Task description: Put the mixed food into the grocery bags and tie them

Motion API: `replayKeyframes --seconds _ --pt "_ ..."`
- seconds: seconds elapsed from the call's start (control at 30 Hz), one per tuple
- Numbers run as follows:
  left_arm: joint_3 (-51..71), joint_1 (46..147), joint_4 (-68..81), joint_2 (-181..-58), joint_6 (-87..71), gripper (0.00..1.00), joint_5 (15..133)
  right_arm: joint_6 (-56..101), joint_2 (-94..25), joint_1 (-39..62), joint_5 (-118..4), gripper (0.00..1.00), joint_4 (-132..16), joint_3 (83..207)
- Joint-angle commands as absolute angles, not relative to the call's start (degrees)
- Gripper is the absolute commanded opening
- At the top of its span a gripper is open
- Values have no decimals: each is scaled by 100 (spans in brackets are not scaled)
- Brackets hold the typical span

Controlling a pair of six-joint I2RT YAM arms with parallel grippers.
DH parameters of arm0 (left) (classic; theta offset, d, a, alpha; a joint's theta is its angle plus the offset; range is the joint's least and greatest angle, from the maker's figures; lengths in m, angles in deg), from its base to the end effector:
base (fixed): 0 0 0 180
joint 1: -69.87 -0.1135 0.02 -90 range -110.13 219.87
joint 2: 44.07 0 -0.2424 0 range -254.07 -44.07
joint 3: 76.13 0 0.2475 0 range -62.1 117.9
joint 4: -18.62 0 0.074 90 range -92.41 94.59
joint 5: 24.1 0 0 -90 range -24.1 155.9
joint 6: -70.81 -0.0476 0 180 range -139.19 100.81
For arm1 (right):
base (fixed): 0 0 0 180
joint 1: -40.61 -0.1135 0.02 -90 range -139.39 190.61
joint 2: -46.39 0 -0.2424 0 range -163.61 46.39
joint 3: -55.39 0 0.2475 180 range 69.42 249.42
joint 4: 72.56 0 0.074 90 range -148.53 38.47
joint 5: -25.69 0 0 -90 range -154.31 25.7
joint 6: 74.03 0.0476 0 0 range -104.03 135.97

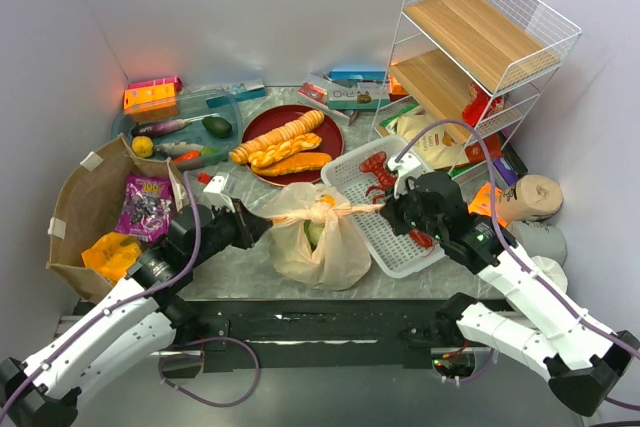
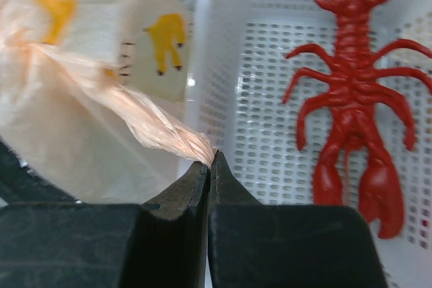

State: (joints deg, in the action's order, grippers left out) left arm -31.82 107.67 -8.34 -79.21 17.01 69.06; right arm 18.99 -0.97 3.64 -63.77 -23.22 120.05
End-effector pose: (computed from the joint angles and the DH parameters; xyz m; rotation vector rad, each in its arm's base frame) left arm 0.1421 -0.1135 0.2553 0.0678 1.9899 -0.9176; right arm 0.1557 0.1177 0.3009 -0.6358 2.0635 0.4185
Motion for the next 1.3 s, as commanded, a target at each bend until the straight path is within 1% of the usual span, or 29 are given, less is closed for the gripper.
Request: replayKeyframes --seconds 0.0,0.1,0.2,0.33,0.37,0.47,0.53,0.67,0.73,0.8,0.87,0.97,1.1,1.2,1.27 --pt "-3055 10634 -1158 -8011 1509 1 6309 1641 -72 484 -7644 0 -2266 12251" --pt "-2976 10626 -1351 -8090 1491 1 6038 1649 -283 501 -7670 0 -2346 12111" --pt "-2906 10573 -1764 -7959 1569 1 5519 1684 -450 773 -7556 0 -2442 11822" --pt "-3028 10424 -1765 -7546 1780 1 5290 1921 -108 1730 -6617 0 -3232 11355" --pt "-3063 10371 -1730 -7449 1824 1 5263 1948 6 2097 -6485 0 -3295 11319" --pt "-3204 10125 -1441 -7361 1921 1 5403 1931 42 2652 -6264 0 -3470 11301" --pt "-3213 9941 -1186 -7360 1895 1 5623 1948 94 2804 -6211 0 -3559 11354" --pt "-2959 9677 -763 -7667 1667 1 5632 1992 174 3059 -6272 0 -3927 11319" --pt "-3011 9475 -579 -7791 1657 1 5728 2018 78 3260 -6202 0 -3989 11179" --pt "-3309 9204 -403 -7870 1885 1 5991 2123 51 3418 -6132 0 -4200 10846" --pt "-3555 9027 -350 -7766 2061 1 6229 2194 59 3533 -6044 0 -4306 10539" --pt "-3872 8710 -384 -7476 2168 1 6282 2265 77 3761 -5913 0 -4517 10204" --pt "-3925 8289 -569 -7369 2159 1 6546 2238 -11 4008 -5806 0 -4596 10062" --pt "-4065 8130 -631 -7361 2299 1 6538 2265 -2 4026 -5815 0 -4693 9948" --pt "-4136 8025 -692 -7265 2343 1 6617 2265 42 4236 -5806 0 -4719 9904"
